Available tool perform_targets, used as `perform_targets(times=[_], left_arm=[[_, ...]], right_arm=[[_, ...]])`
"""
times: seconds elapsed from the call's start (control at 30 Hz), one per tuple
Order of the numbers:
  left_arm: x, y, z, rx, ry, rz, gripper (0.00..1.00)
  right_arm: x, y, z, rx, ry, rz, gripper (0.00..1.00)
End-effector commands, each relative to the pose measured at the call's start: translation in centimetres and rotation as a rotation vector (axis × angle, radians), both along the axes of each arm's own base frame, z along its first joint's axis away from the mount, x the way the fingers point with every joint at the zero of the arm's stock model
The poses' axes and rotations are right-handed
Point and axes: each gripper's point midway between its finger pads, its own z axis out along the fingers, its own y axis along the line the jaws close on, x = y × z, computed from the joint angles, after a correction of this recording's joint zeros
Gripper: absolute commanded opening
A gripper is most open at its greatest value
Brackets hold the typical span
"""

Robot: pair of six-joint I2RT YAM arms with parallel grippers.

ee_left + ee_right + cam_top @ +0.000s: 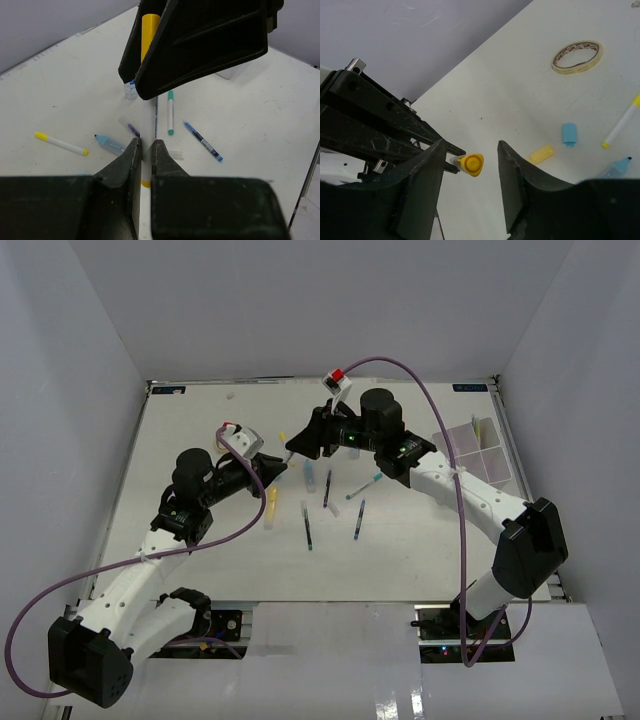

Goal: Sort the stationery into containers
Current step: Place the pen in the storage box.

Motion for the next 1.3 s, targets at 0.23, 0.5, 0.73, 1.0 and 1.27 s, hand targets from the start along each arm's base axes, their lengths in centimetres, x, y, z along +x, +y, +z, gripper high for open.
perform_targets(times=[0.23, 0.5, 0.73, 1.0, 1.27], left_arm=[[0.4, 0.0, 0.1, -0.027, 0.019, 0.031, 0.22], [2.2, 1.6, -0.7, -0.032, 0.076, 0.183, 0.94], [5.8, 5.1, -5.0, 0.055, 0.289, 0.487, 0.98], [6.9, 7.0, -7.1, 0.102, 0.354, 0.628, 0.98], [7.3, 7.2, -8.0, 0.116, 0.395, 0.661, 0.98]], right_arm=[[-0.1, -0.4, 2.0, 0.026, -0.068, -0.025, 0.13], [3.9, -8.7, -0.6, -0.135, -0.101, -0.367, 0.08], [9.0, -26.1, -2.7, -0.374, -0.161, -0.908, 0.08], [12.8, -37.6, -3.8, -0.511, -0.120, -1.236, 0.08], [16.8, -38.5, -7.2, -0.555, -0.037, -1.209, 0.08]])
